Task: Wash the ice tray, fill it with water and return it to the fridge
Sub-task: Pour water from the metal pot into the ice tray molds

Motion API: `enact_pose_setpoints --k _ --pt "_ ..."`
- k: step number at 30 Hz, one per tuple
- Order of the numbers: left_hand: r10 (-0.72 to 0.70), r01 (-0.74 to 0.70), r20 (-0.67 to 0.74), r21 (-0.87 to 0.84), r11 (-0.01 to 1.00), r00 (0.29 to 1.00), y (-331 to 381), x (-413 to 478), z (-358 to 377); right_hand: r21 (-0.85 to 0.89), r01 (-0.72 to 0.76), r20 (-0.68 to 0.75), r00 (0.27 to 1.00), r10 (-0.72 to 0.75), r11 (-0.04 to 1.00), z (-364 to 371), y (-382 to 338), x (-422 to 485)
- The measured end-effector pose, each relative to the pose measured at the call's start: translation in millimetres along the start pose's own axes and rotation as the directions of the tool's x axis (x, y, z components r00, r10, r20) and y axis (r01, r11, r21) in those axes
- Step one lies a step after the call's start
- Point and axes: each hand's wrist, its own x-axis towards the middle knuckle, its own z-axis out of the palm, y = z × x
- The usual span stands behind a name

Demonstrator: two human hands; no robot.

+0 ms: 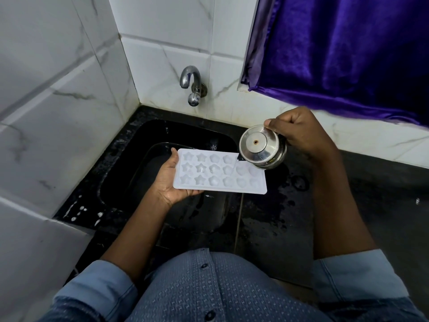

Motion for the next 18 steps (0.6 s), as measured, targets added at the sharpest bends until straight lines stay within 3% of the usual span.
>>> enact_pose_setpoints --k 18 --pt "-0.028 0.028 -0.003 -0.025 0.999 1.000 -1.7 5.0 0.4 0.005 0.031 -0.030 0.999 -0.031 1.000 -6.3 -3.7 3.3"
